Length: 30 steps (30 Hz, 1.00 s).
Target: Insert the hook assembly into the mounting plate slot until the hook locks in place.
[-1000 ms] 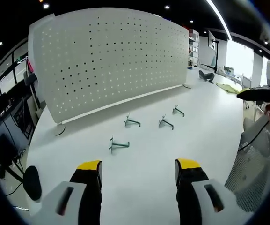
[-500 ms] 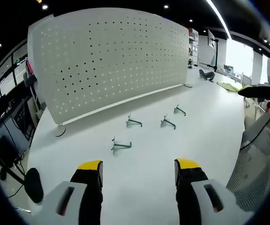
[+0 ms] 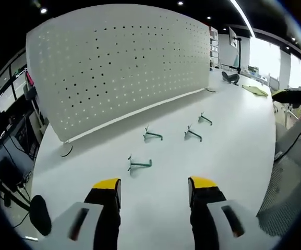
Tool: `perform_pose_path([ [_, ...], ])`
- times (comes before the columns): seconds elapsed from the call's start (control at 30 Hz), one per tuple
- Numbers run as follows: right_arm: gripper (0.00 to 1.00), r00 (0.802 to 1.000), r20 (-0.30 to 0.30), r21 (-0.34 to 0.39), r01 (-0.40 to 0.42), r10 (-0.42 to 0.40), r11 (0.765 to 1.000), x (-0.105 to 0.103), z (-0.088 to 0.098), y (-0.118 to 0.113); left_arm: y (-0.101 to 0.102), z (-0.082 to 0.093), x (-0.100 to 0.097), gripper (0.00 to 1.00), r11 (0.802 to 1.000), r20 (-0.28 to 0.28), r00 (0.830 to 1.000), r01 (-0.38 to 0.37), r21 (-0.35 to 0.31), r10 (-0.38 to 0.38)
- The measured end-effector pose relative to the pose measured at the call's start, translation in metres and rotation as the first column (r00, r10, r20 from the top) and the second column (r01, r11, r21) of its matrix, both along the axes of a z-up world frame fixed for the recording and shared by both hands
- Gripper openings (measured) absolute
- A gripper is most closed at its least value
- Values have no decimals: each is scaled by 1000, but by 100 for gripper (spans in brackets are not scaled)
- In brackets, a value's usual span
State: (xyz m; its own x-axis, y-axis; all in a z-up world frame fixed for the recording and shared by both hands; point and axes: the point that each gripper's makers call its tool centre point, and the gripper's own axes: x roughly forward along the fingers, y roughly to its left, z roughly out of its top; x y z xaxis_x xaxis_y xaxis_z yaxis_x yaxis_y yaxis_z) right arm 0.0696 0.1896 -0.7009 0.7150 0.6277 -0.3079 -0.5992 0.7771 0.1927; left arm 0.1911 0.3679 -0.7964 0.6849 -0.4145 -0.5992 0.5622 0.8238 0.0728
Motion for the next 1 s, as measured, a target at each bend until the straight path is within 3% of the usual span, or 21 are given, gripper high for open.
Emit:
perform_pose_path([
  [0.2,79,999,-7,44,35,-35,998,5,4,-8,2,-9,6,48,1000,-20,1000,-18,-8,18],
  [0.4,78,1000,-11,43,24,-24,999,4,4,-8,2,-19,8,47,1000,-42,999,-10,10,11],
  [0.53,78,1000,-14,38,21,-20,999,4,4,-7,6,-18,14,33,999,-32,999,-35,7,35],
  [0.63,78,1000,-18,34,17,-16,999,4,3,-6,6,-18,17,37,999,-30,999,-37,6,37],
  [1.0,78,1000,-20,38,22,-21,999,4,3,-9,6,-26,27,32,999,-45,999,-16,46,18],
])
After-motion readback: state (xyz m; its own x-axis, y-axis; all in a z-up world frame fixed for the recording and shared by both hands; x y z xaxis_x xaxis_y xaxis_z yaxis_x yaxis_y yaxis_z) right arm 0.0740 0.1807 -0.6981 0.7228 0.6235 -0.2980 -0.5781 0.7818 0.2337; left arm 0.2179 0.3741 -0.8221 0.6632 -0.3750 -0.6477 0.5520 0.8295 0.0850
